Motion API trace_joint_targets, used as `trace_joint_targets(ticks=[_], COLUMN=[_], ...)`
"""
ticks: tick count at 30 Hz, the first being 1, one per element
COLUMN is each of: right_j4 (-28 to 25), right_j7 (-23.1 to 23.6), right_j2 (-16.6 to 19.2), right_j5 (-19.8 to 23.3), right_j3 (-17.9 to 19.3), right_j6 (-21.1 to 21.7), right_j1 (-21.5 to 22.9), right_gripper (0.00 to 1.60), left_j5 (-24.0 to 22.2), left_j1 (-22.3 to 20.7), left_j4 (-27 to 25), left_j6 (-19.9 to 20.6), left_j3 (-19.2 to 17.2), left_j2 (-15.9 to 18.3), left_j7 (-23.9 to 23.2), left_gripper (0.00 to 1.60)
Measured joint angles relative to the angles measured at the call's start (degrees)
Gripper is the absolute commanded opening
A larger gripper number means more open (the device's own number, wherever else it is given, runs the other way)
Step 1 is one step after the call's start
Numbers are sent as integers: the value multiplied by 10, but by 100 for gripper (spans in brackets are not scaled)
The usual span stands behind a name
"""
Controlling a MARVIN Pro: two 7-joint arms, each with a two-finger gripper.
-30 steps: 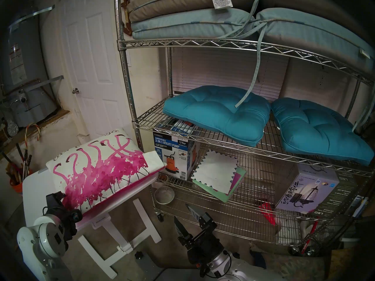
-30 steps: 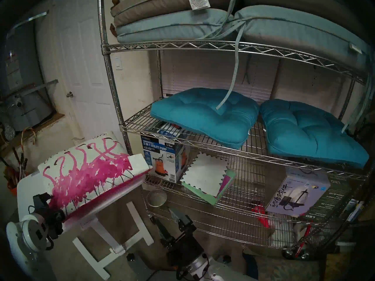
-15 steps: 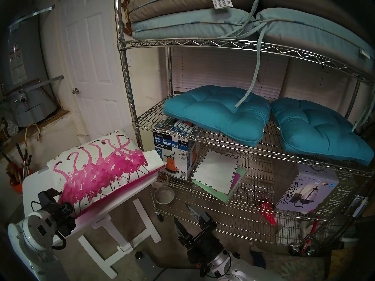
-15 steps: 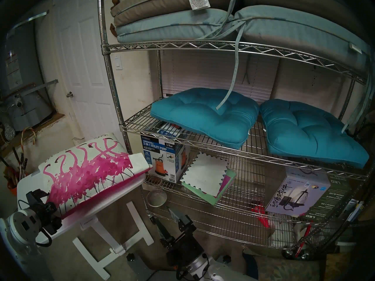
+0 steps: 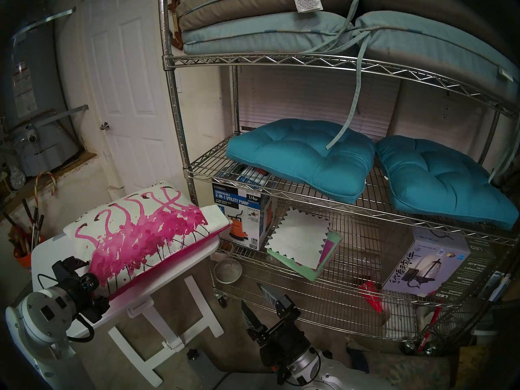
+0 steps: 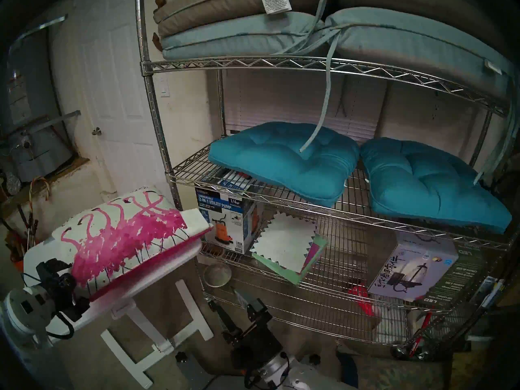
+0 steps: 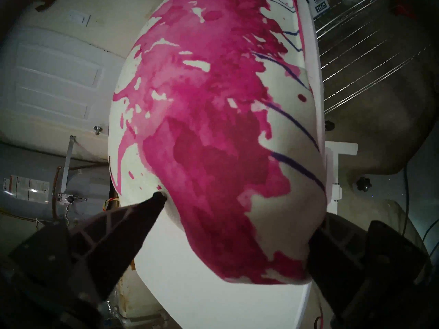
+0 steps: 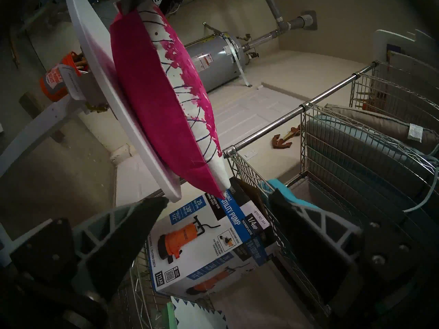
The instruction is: Take cushion off the shelf
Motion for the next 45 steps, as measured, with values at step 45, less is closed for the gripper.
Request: trace_joint_targets(ticks=[45], right_j4=[3], right_j7=[0], right_j2=[0], right_j5=[0], right_j3=[-2], right_j6=[0], right_j1=[2], right_gripper=[160], left_j5=[-160], left_j1=[-51], left_j4=[0], left_j6=[-22], left_j3=[-5], left_j2=[8], left_j7=[-73], left_gripper=[160])
